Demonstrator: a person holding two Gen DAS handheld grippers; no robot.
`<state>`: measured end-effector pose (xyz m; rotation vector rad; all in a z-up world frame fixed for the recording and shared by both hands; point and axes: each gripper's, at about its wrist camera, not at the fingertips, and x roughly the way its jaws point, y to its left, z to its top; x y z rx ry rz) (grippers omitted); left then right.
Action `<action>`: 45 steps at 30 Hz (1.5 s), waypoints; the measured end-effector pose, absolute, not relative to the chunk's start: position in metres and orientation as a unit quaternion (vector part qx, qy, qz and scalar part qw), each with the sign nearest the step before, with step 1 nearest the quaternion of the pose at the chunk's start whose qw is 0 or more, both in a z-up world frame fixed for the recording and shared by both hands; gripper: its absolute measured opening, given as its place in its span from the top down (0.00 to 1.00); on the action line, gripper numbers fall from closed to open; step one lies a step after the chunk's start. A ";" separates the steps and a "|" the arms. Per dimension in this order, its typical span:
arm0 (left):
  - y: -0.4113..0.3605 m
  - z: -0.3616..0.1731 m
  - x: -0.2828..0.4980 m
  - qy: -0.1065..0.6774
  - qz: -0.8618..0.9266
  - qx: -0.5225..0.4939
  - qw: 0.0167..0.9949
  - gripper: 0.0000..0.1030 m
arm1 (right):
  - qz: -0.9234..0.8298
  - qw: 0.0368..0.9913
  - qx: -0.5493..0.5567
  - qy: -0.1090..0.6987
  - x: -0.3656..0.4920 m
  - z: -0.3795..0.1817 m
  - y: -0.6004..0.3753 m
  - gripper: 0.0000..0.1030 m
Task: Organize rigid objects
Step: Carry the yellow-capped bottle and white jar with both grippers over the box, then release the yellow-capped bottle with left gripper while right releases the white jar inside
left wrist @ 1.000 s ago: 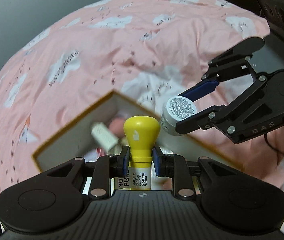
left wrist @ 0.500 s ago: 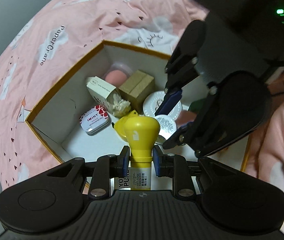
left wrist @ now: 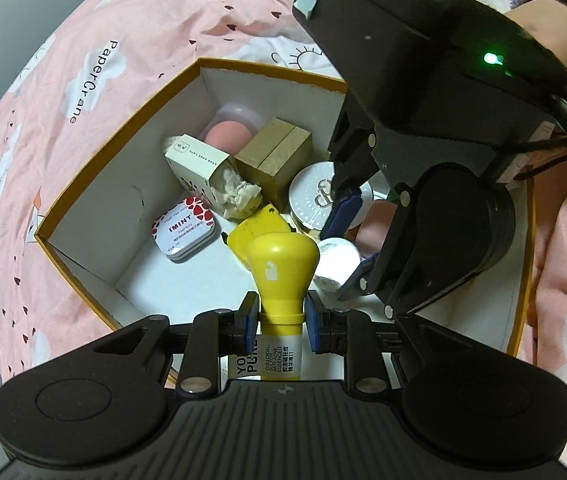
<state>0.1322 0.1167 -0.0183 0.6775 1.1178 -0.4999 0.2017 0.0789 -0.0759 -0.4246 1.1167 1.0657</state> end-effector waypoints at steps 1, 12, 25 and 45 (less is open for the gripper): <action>0.117 -0.019 0.133 0.516 -0.230 0.313 0.764 0.74 | 0.476 0.694 -0.186 0.507 0.203 -0.079 0.079 0.60; 0.112 -0.027 0.140 0.540 -0.230 0.341 0.734 0.74 | 0.465 0.729 -0.189 0.465 0.194 -0.052 0.056 0.42; 0.105 -0.062 0.158 0.578 -0.215 0.388 0.685 0.73 | 0.433 0.760 -0.177 0.451 0.197 -0.039 0.031 0.38; 0.103 -0.030 0.149 0.529 -0.227 0.348 0.740 0.33 | 0.430 0.758 -0.187 0.453 0.190 -0.033 0.025 0.30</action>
